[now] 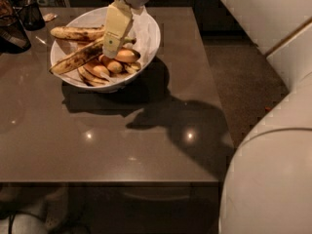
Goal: Pick banana from white bowl
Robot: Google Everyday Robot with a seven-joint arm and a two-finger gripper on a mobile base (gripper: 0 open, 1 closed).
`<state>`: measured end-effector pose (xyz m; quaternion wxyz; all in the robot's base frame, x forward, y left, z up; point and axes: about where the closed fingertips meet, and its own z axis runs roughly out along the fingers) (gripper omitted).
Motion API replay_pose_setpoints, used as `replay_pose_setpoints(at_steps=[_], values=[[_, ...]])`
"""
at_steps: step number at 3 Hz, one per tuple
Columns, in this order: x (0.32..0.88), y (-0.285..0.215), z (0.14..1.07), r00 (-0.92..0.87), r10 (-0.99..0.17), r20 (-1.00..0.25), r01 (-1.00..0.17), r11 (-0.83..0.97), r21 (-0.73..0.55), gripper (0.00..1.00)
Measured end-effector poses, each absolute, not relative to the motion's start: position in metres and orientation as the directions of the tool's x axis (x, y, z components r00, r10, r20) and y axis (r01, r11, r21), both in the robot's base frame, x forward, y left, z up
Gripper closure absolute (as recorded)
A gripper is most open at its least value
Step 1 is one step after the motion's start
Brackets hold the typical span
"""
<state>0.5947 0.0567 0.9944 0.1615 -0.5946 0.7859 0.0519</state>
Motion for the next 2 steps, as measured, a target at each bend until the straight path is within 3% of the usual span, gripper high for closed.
replay_pose_setpoints(at_steps=[1, 2], values=[[0.605, 0.051, 0.996, -0.275, -0.907, -0.317, -0.939, 0.325, -0.116, 0.17], [0.616, 0.050, 0.995, -0.299, -0.902, -0.311, -0.930, 0.348, -0.117, 0.17]])
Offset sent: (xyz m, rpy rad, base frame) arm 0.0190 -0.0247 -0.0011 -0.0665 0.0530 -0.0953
